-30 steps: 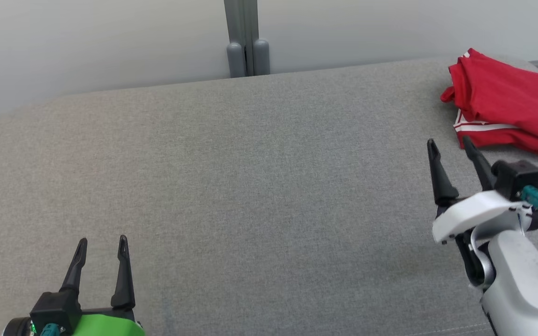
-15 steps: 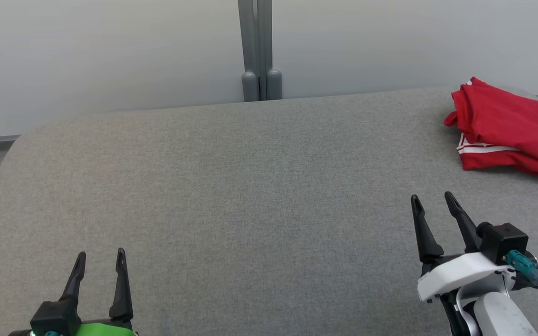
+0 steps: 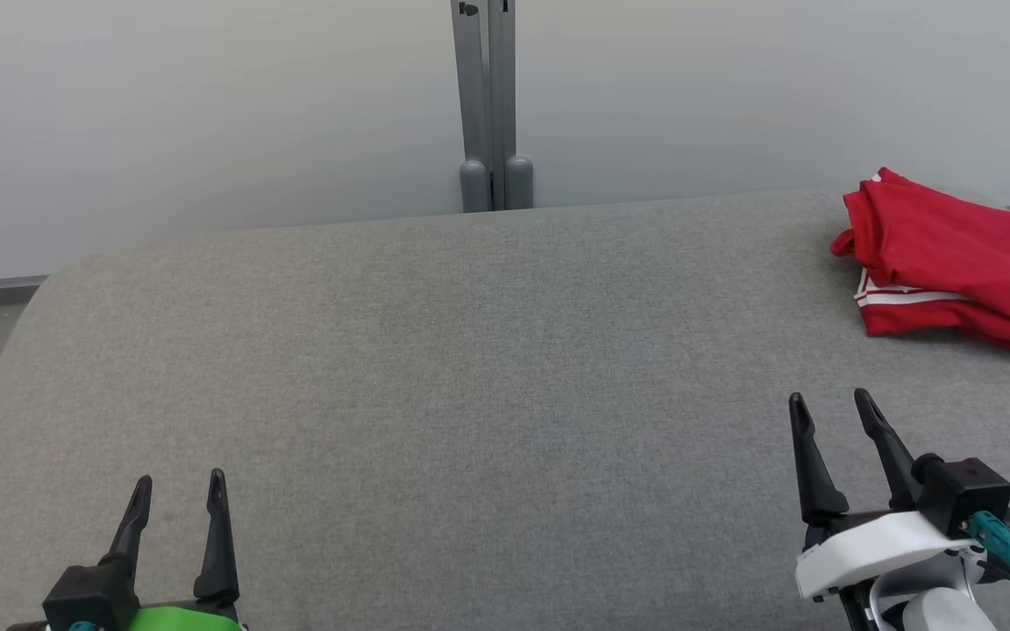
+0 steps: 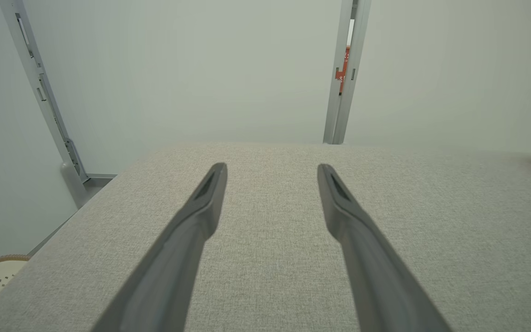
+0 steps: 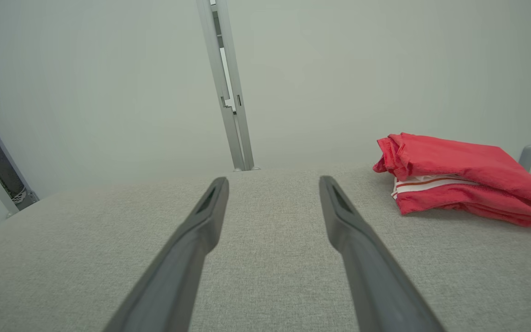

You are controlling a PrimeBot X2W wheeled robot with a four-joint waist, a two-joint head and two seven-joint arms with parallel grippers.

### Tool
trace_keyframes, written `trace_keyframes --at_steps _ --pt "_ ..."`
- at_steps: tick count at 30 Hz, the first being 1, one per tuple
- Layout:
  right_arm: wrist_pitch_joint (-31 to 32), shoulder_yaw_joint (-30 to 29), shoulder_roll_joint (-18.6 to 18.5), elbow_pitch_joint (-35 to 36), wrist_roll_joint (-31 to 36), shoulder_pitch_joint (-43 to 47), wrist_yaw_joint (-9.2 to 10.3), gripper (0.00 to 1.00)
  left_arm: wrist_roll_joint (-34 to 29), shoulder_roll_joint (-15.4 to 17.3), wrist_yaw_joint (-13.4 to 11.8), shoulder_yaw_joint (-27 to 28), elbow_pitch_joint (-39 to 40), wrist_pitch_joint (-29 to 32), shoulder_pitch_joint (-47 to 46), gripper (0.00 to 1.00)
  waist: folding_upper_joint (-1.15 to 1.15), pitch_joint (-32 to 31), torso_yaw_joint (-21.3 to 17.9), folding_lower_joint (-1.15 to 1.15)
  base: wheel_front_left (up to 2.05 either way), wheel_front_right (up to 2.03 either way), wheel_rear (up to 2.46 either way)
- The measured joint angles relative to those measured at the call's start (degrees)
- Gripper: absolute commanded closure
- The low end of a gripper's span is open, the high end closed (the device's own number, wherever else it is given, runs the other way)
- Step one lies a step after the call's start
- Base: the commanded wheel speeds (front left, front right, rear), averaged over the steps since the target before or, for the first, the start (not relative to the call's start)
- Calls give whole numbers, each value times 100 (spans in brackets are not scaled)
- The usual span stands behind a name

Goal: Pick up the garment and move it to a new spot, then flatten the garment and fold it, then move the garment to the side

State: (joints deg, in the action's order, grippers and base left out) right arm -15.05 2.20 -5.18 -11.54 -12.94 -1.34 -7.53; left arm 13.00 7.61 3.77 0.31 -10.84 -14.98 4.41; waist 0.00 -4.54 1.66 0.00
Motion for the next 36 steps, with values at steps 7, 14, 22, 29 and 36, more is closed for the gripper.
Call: trace_keyframes --at_steps 7,14,22,29,36 --pt "0 -89 26 2 59 90 0 0 47 44 7 -13 51 112 8 0 0 -78 8 0 0 0 0" --pt "5 -99 59 -1 93 99 0 0 89 85 7 -35 116 185 16 0 0 -98 11 0 0 0 0" --pt "7 -102 94 -93 98 127 -1 100 104 80 -25 -55 69 277 35 100 0 -74 16 0 0 0 0" --pt "119 -126 132 -337 -188 285 -1 100 368 -48 -23 -46 -221 393 123 100 0 -58 10 0 0 0 0" --pt "304 -193 138 -336 -929 271 -1 100 1105 -94 2 3 -230 567 91 100 0 -28 0 0 0 0 0"
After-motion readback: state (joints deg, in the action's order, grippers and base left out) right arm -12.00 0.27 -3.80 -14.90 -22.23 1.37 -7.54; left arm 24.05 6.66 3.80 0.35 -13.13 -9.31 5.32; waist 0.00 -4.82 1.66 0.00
